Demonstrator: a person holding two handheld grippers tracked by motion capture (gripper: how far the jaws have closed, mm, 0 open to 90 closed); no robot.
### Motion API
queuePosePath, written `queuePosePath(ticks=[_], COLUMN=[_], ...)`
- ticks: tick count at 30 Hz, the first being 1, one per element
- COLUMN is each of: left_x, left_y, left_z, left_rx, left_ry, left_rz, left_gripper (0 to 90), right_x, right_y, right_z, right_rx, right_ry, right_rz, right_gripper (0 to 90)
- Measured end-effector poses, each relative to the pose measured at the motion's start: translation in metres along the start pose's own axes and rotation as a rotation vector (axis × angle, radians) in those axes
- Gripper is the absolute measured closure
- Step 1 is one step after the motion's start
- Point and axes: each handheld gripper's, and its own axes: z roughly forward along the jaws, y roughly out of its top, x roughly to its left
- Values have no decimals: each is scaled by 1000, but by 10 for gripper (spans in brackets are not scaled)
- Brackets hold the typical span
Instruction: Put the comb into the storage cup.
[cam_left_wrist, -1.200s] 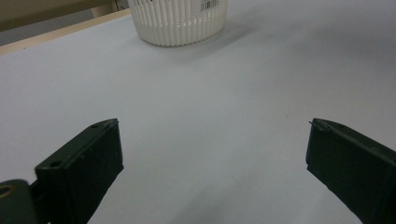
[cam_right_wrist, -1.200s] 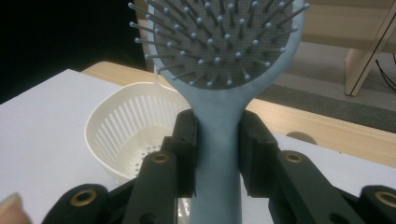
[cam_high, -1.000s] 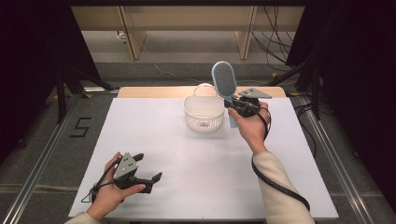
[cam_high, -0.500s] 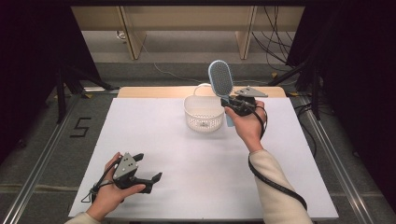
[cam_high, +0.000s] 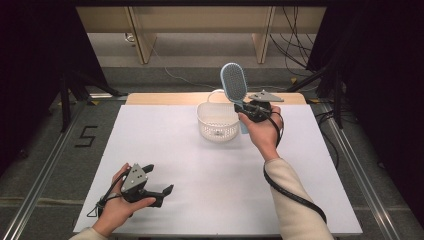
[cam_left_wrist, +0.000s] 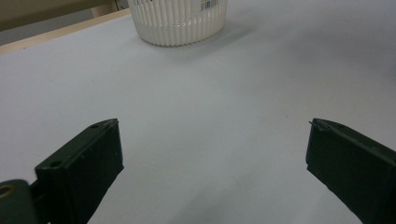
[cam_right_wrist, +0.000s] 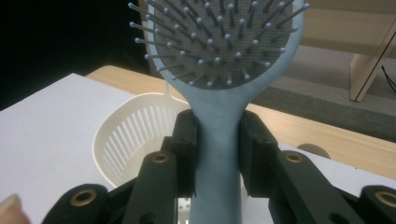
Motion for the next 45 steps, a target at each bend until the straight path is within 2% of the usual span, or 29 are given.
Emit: queuePosePath(ticks=[45], left_x=[0], left_y=[0], left_z=[0], left_rx=[-4], left_ry=[-4], left_rz=[-2], left_gripper=[33], right_x=[-2], right_y=[14], right_z=[13], right_rx=[3], right_ry=[-2], right_rz=[3], right_gripper=[708])
